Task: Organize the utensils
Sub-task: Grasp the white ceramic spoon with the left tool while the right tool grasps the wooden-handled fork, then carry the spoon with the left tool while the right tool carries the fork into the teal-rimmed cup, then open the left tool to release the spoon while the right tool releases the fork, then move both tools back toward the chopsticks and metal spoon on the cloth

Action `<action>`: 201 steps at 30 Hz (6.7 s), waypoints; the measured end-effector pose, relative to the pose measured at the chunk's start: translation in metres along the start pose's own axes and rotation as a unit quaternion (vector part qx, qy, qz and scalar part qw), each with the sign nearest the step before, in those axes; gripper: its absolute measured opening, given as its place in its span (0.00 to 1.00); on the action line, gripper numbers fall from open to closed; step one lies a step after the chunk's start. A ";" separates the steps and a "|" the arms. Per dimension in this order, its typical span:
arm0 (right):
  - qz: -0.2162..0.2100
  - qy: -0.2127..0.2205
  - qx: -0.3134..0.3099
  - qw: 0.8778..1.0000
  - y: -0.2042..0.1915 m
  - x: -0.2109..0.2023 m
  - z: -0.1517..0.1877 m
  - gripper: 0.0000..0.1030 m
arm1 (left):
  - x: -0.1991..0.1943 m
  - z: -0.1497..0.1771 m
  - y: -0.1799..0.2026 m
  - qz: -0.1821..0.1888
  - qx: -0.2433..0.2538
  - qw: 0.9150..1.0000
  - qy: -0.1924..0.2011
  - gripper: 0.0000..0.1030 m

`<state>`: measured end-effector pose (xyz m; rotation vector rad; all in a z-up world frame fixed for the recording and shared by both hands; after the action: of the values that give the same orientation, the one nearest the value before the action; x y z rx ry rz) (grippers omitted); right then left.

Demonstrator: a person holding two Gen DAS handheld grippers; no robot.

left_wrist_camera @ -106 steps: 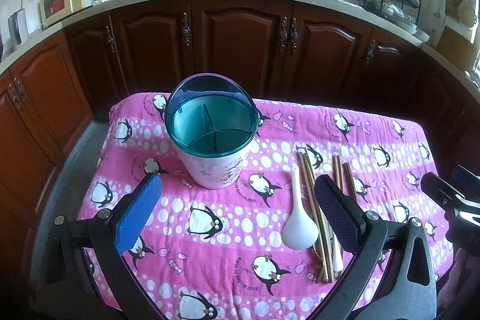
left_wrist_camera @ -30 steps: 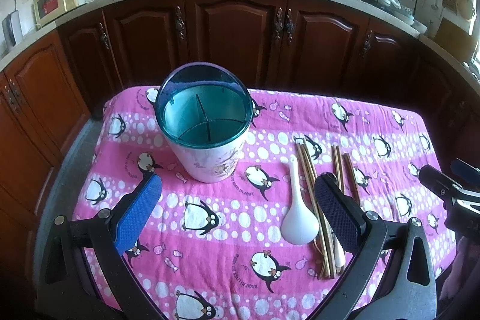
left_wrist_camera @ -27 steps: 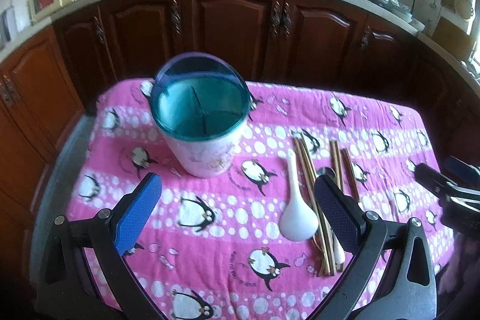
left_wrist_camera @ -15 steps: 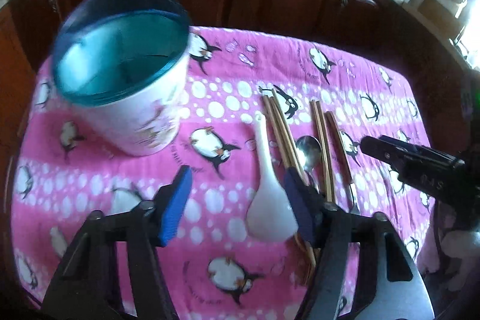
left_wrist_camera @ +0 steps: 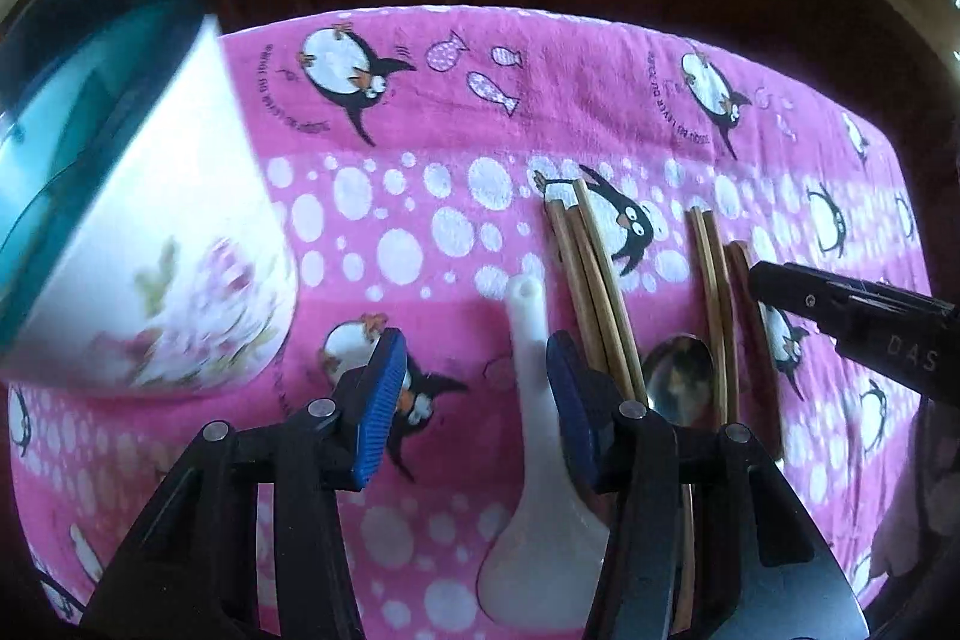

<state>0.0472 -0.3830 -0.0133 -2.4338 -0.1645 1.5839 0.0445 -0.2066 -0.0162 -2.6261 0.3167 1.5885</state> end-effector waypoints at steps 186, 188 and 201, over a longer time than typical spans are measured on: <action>0.011 0.169 -0.086 0.982 -0.082 -0.187 0.066 0.52 | -0.196 0.024 -0.024 -0.005 0.009 0.984 0.178 0.55; 0.016 0.171 -0.084 0.982 -0.082 -0.186 0.065 0.54 | -0.195 0.024 -0.023 -0.003 0.008 0.984 0.176 0.55; 0.003 0.123 -0.061 0.991 -0.065 -0.147 0.064 0.54 | -0.159 0.031 -0.037 0.026 -0.015 0.992 0.123 0.55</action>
<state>-0.0692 -0.3441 0.1083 -2.6996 -0.2169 1.2959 -0.0462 -0.1422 0.1076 -2.8638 0.3767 1.2906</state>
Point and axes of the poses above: each gripper's, at about its wrist camera, not at the fingertips, and x roughly the way its jaws point, y to its right, z to its underside, the point moved 5 cm from there along x, roughly the way its jaws point
